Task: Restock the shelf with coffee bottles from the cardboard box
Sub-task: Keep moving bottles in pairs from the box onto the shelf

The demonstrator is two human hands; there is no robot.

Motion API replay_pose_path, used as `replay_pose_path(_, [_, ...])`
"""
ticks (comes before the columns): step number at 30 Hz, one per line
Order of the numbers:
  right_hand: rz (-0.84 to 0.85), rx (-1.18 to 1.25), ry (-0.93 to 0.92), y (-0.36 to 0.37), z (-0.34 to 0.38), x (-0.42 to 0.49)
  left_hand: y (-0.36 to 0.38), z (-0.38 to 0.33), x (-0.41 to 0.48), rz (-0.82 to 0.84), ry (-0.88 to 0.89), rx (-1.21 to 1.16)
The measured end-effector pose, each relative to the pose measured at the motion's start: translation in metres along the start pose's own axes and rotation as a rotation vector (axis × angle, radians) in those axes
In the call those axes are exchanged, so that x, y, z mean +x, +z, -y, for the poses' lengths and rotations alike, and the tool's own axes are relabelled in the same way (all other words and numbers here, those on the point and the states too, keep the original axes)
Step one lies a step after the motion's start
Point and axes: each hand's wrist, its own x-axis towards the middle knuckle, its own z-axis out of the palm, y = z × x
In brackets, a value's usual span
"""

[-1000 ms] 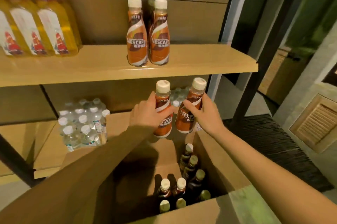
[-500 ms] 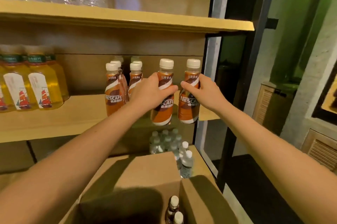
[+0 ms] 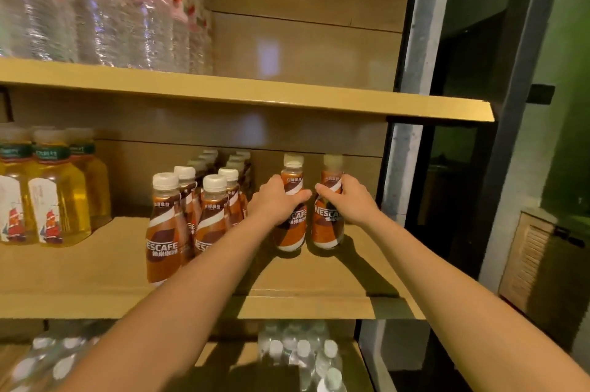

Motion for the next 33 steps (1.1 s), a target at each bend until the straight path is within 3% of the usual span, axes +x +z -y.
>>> replay_pose_path(13, [0.185, -0.023, 0.205, 0.033, -0.041, 0.082, 0.048, 0.029, 0.085, -0.135, -0.325, -0.149])
replay_pose_path(17, [0.136, 0.095, 0.079, 0.044, -0.05, 0.109, 0.058, 0.04, 0.111, -0.059, -0.401, -0.231])
replay_pose_path(20, [0.107, 0.127, 0.017, 0.045, -0.052, 0.12, 0.061, 0.042, 0.125, -0.027, -0.375, -0.261])
replay_pose_path(24, [0.118, 0.204, -0.004, 0.05, -0.058, 0.138, 0.063, 0.04, 0.14, -0.094, -0.17, -0.34])
replay_pose_path(33, [0.134, 0.171, -0.124, 0.062, -0.063, 0.159, 0.073, 0.055, 0.158, -0.204, -0.027, -0.272])
